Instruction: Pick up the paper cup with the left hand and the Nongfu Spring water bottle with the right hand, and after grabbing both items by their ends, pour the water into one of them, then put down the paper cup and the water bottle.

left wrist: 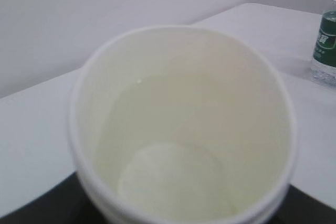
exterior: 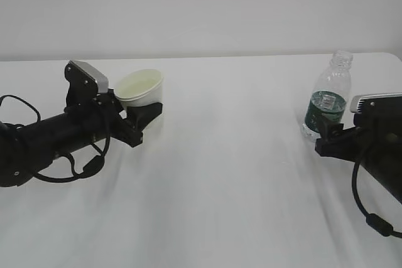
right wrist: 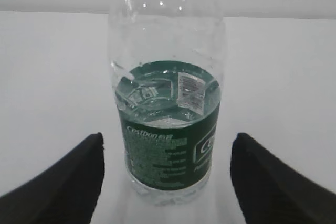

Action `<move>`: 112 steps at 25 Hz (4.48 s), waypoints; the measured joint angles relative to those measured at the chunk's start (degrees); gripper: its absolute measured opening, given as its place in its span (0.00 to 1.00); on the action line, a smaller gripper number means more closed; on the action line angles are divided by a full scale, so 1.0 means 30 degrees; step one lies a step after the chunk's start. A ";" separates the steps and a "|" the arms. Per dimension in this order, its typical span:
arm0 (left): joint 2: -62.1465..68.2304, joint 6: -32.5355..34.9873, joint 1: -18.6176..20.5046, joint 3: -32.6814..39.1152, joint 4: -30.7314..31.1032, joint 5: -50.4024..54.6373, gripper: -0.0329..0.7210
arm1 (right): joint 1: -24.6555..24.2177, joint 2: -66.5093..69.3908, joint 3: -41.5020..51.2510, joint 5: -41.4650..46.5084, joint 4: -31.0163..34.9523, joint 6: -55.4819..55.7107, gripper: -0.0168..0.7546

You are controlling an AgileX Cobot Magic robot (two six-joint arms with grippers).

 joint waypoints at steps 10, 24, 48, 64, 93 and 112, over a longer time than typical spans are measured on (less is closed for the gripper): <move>0.0000 0.0635 0.1074 0.0000 -0.0947 0.0000 0.59 | 0.0000 0.0000 0.0000 -0.0030 0.0000 0.0000 0.74; 0.0000 0.1517 0.1841 0.0000 -0.2621 0.0000 0.59 | 0.0000 0.0000 0.0000 -0.0030 0.0000 0.0000 0.74; 0.0000 0.1894 0.4019 0.0000 -0.4135 0.0429 0.59 | 0.0000 0.0000 0.0000 -0.0030 0.0000 0.0151 0.74; 0.1065 0.1894 0.4500 0.0000 -0.4135 0.0444 0.59 | 0.0000 0.0000 0.0000 -0.0030 -0.0366 0.0411 0.74; 0.2315 0.1938 0.4500 -0.0071 -0.4162 -0.0173 0.86 | 0.0000 0.0000 0.0000 -0.0030 -0.0512 0.0533 0.74; 0.0745 0.1938 0.4500 0.2273 -0.4243 -0.0268 0.86 | 0.0000 0.0000 0.0000 -0.0030 -0.0632 0.0645 0.74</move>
